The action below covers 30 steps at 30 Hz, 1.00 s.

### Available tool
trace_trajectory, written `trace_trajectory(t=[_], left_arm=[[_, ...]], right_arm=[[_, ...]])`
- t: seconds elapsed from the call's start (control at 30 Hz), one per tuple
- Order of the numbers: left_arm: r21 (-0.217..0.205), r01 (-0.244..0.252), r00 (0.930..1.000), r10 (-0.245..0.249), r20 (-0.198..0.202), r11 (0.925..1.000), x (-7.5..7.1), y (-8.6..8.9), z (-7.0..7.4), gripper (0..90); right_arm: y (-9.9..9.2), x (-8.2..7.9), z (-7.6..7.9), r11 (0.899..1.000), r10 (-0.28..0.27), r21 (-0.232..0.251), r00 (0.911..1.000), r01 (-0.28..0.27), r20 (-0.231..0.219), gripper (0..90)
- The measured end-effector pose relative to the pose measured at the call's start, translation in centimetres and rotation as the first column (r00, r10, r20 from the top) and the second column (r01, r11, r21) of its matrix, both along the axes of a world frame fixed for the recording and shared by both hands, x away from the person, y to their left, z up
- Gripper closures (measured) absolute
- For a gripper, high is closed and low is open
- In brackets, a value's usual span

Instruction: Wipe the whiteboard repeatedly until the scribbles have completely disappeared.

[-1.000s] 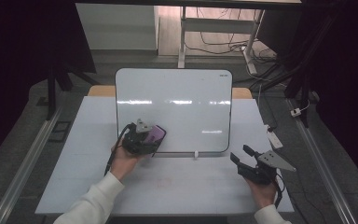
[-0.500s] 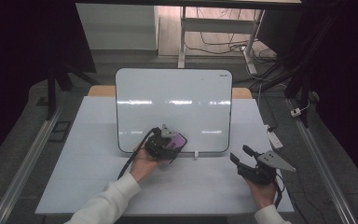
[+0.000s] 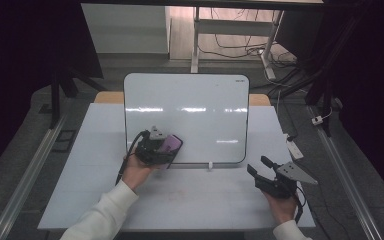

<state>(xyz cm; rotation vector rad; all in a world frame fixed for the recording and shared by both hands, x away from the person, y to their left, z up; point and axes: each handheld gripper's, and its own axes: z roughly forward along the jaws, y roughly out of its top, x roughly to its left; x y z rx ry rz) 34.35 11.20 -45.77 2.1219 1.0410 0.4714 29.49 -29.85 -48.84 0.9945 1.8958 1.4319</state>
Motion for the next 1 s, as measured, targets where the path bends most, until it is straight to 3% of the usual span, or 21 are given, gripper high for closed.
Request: trace_trajectory(t=[0.2,0.37,1.0], left_arm=[[0.005,-0.031,0.9994,0.031,-0.014,0.9995,0.0,1.8,-0.1,41.6],[0.009,-0.039,0.999,0.039,-0.021,0.9992,0.0,2.3,-0.3,41.6],[-0.012,0.07,0.9972,-0.071,-0.026,0.9974,0.8,-2.8,-0.4,41.6]], right_arm=[[0.0,0.0,0.0,1.0,0.001,-0.001,1.0,-0.001,0.0,35.5],[0.0,0.0,0.0,1.0,0.001,0.0,1.0,-0.001,0.001,35.5],[0.2,0.0,0.0,1.0,0.01,0.001,0.9999,-0.01,0.0,35.5]])
